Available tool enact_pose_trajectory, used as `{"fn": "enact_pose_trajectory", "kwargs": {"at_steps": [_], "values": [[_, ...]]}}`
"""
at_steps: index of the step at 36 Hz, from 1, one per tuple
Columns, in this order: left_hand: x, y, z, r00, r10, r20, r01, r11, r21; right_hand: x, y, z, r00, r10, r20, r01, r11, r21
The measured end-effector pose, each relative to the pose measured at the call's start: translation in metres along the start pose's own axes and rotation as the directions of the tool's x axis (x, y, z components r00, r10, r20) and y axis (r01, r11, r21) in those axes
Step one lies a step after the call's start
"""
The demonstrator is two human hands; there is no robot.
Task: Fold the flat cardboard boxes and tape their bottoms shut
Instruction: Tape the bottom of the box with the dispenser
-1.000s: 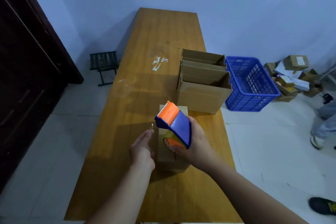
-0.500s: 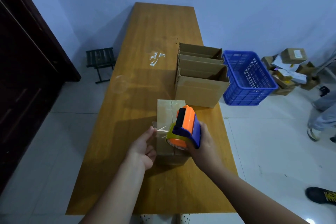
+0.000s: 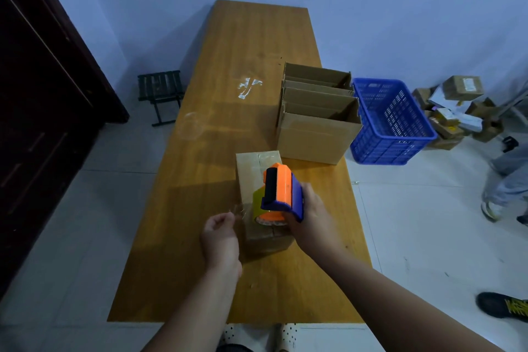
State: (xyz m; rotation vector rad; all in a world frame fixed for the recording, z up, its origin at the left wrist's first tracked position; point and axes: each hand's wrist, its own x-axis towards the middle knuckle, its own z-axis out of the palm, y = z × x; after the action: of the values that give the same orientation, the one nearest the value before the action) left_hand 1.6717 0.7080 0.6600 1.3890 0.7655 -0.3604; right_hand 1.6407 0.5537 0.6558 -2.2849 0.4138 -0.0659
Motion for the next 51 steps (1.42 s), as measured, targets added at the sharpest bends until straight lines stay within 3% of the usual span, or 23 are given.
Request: {"fn": "enact_pose_trajectory", "kwargs": {"at_steps": [5,9,12,17,24,31,38,45,51], "values": [[0.000,-0.010,-0.005,0.961,-0.247,0.129,0.269,0.942,-0.202,0.000,-0.002,-0.003,1.000,0.005,-0.010,-0.005,1.000,0.016],[0.003,-0.010,-0.005,0.931,-0.313,0.188,0.356,0.895,-0.270,-0.002,0.002,-0.006,1.000,-0.022,-0.005,0.022,0.998,0.065],[0.002,-0.008,-0.002,0.951,-0.266,0.158,0.298,0.924,-0.238,-0.002,0.007,-0.011,0.998,-0.050,0.043,0.046,0.993,0.106],[0.004,-0.008,0.009,0.997,-0.072,0.041,0.075,0.994,-0.081,0.004,0.004,-0.014,0.995,-0.065,0.073,0.049,0.978,0.200],[0.025,0.014,0.024,0.993,0.114,-0.015,-0.114,0.994,0.000,0.030,-0.009,-0.015,0.995,-0.039,0.090,0.014,0.965,0.263],[0.041,0.026,0.029,0.986,0.166,0.001,-0.166,0.983,0.083,0.034,-0.025,-0.023,0.992,-0.095,0.085,0.080,0.983,0.166],[0.038,0.026,0.022,0.985,0.154,0.075,-0.163,0.978,0.130,0.032,-0.008,-0.018,0.993,-0.041,0.112,0.018,0.980,0.196],[0.027,0.014,0.019,0.931,0.361,-0.050,-0.344,0.916,0.207,0.038,-0.015,-0.008,0.998,-0.028,0.063,0.019,0.990,0.140],[0.033,0.006,0.022,0.962,0.253,-0.104,-0.221,0.942,0.251,0.041,-0.025,-0.001,1.000,0.017,0.018,-0.017,1.000,-0.021]]}}
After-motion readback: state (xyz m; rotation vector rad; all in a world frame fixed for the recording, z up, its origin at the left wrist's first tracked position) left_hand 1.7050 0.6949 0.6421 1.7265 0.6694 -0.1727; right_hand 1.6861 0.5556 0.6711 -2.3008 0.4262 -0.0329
